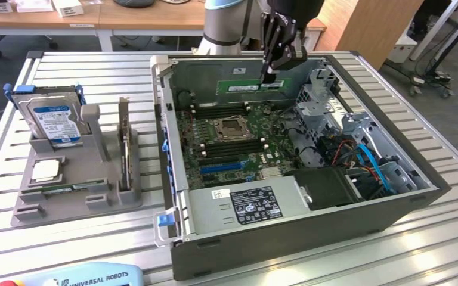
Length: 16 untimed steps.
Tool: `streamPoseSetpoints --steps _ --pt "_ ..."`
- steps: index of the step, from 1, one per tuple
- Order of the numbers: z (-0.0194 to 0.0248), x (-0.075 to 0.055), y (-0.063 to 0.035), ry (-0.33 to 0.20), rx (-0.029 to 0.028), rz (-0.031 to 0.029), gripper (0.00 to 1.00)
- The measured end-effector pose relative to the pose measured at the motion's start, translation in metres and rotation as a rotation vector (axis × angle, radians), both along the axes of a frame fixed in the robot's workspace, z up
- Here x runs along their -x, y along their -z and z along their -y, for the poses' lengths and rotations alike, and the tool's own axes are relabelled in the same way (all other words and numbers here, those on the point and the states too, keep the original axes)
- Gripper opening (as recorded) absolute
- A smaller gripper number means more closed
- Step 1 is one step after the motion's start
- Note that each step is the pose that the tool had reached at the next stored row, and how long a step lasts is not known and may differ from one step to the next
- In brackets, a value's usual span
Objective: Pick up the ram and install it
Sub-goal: 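Pick up the ram and move it above insertion slot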
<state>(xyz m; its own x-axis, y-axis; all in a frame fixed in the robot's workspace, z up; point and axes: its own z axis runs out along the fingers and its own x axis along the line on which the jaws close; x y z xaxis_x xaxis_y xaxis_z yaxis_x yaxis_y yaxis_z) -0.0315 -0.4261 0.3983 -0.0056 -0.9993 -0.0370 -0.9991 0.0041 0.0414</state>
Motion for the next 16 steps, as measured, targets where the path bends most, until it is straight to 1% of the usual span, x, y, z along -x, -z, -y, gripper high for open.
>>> streamPoseSetpoints --steps 10,16 --pt "0.0 0.0 0.0174 0.0 0.0 0.0 0.12" --pt "-0.0001 0.0 0.0232 0.0 0.0 0.0 0.12"
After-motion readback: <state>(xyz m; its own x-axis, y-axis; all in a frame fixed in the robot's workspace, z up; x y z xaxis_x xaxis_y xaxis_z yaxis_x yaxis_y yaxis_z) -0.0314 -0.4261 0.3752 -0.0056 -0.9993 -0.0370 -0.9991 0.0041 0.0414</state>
